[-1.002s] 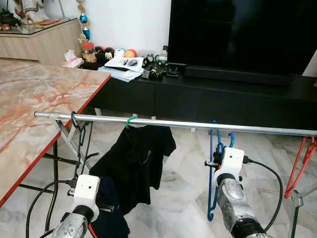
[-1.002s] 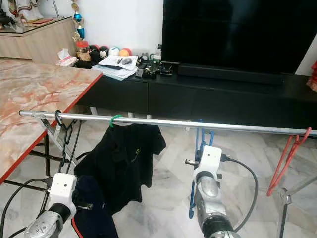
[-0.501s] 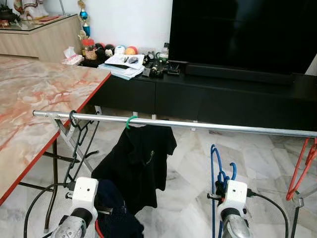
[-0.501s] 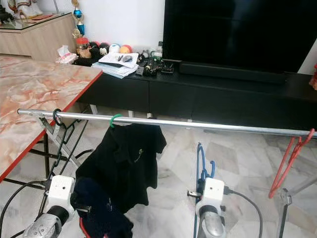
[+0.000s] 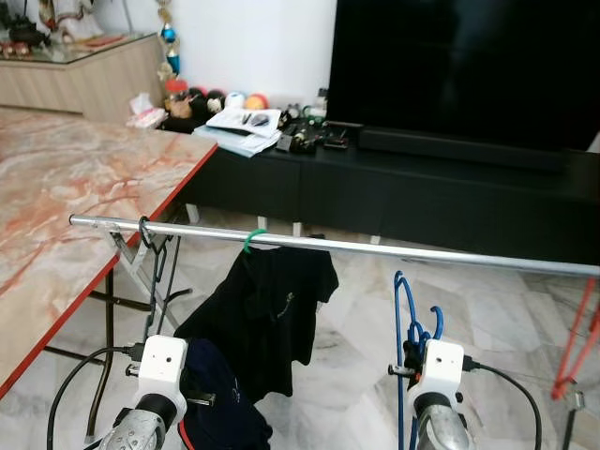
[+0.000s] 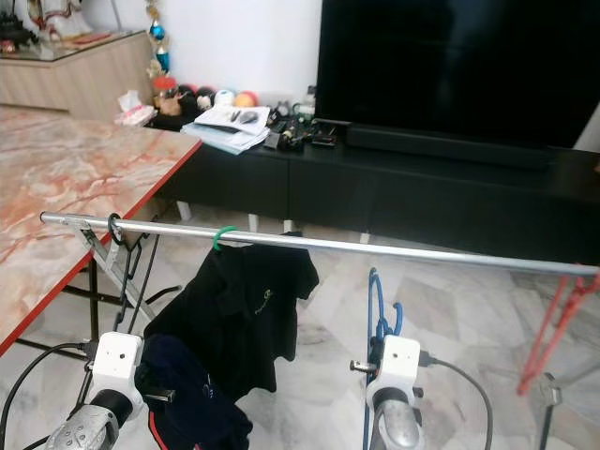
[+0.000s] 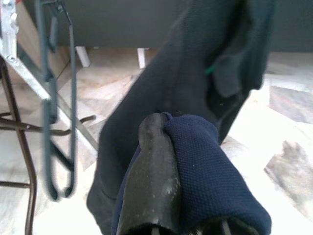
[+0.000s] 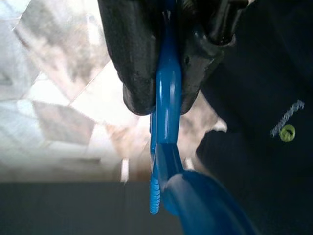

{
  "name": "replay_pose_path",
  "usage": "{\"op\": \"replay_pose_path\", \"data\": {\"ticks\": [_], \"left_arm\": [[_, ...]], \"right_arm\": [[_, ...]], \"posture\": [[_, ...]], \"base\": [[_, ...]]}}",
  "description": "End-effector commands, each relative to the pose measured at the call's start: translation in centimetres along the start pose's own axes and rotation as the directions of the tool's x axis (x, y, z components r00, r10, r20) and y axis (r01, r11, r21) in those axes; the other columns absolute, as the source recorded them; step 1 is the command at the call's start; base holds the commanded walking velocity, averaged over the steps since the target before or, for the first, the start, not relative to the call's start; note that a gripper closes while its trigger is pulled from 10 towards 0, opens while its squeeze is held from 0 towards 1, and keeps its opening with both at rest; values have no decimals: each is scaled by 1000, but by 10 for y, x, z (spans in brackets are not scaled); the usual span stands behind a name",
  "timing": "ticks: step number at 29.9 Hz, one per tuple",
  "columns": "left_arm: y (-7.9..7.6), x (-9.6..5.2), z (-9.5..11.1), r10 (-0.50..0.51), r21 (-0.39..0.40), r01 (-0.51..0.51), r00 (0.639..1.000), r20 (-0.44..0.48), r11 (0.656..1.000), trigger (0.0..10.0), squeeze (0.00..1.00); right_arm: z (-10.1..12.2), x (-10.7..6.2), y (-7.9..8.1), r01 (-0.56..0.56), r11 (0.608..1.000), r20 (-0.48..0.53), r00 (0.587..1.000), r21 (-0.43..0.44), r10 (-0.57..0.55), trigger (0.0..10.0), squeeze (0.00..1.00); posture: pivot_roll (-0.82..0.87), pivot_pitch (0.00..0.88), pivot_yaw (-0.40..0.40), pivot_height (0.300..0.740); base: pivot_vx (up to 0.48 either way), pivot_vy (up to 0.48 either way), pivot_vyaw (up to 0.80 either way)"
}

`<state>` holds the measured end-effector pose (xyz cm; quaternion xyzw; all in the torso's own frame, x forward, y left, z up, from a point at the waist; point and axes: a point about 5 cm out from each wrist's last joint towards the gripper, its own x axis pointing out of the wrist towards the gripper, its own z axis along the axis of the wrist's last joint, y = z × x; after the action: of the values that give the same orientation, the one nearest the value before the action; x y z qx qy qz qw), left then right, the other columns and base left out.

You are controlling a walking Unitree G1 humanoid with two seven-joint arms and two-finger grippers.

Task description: Hang hanger

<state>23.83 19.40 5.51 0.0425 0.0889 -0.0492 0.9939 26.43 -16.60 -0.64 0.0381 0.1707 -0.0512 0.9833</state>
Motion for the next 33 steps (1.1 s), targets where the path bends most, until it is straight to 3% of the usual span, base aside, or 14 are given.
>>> {"op": "replay_pose_path", "data": {"ticks": [1,9,17,22,33], "left_arm": [[-2,2,8,-10,16,10,999,43,1000,10000,0],[-4,3,7,-27,37,25,999,38,999,10000,0],[-6,2,6,-36,38,35,999,36,999,10000,0],[-6,3,6,-41,43,39,999,36,998,10000,0],[-6,5,8,-42,46,41,998,38,998,10000,0]], "right_arm": [[3,-1,3,-10,1000,27,1000,-6,10,10000,0],[0,-2,2,-1,1000,12,1000,-18,1,10000,0],[0,-5,-4,103,993,25,994,64,-105,10000,0],[18,0,-11,169,979,99,979,116,-180,10000,0],[49,19,-1,119,990,161,978,78,-131,10000,0]], "posture": [[161,0,-7,740],[158,0,-10,740],[165,0,-12,740],[163,0,-10,740],[168,0,-8,740]], "base": [[285,0,0],[36,0,0],[0,0,0],[0,0,0],[0,0,0]]}}
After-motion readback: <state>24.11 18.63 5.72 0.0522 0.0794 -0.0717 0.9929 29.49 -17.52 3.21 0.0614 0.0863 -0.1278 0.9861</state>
